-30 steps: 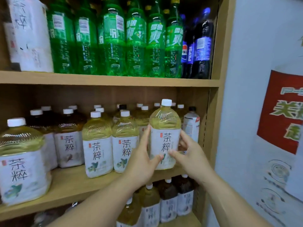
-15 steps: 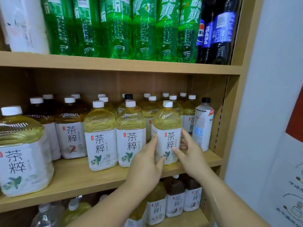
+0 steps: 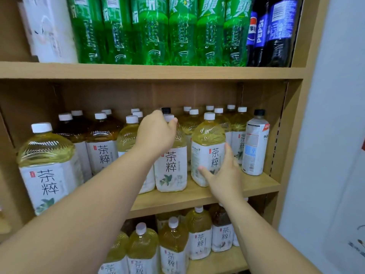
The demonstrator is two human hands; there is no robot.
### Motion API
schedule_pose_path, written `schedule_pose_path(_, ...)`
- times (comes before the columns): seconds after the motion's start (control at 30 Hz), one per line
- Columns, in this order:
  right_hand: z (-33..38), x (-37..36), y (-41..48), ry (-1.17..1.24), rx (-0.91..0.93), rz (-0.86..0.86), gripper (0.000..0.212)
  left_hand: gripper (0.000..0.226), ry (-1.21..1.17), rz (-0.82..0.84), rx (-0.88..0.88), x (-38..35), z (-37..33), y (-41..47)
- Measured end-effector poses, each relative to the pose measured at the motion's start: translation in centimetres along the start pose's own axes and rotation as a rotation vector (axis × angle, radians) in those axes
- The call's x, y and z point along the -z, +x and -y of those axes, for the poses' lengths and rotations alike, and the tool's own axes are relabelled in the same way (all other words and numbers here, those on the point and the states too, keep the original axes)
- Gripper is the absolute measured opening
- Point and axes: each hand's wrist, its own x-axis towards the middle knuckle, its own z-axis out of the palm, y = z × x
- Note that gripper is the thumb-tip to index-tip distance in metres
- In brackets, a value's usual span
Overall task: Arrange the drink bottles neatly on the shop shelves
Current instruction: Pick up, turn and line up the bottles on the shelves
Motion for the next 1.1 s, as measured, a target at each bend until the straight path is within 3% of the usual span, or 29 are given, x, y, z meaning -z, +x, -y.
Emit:
schedule_pose_path(0.13,1.6,-0.5,0.4,-0.119,-0.039,-0.011,0.122,0.026,-0.134,-0.016,0.054,-0.7,-0.5,0.5)
schedule_pose_path(0.37,1.7,0.0,0.7,-0.098,-0.063,0.066,0.126,0.039,-0.105,0.033,0.078,-0.7,-0.2,0.8)
schedule_pose_path(0.53,2.3,1.4,0.3,0.014,0.050,-0.066,0.090,0.025,-0.170,-0.019,-0.035,0.6,-0.4,-2.0)
schedule_pose_path(0.63,5.0,2.6,0.5,0.098,0.286,-0.142,0.060,0.016,-0.307,-0.051,-0.042,2.6,1.2,-4.3)
schedule_pose_path(0.73,8.1,2.9,1.2,0.130,0.491,-0.049,0.037,0.009,-0.476,-0.078,-0.005,5.1,2.8,-6.0)
schedule_pose_path(0.9,12.6,0.8,4.5,-0.014,0.505,0.210,0.023,0.007,-0.506,-0.133,0.054,8.7,5.0,-7.3)
schedule_pose_path(1.1,17.4,-2.2,8.3,-0.273,0.388,0.315,0.048,0.013,-0.428,-0.162,0.054,10.2,7.2,-6.8)
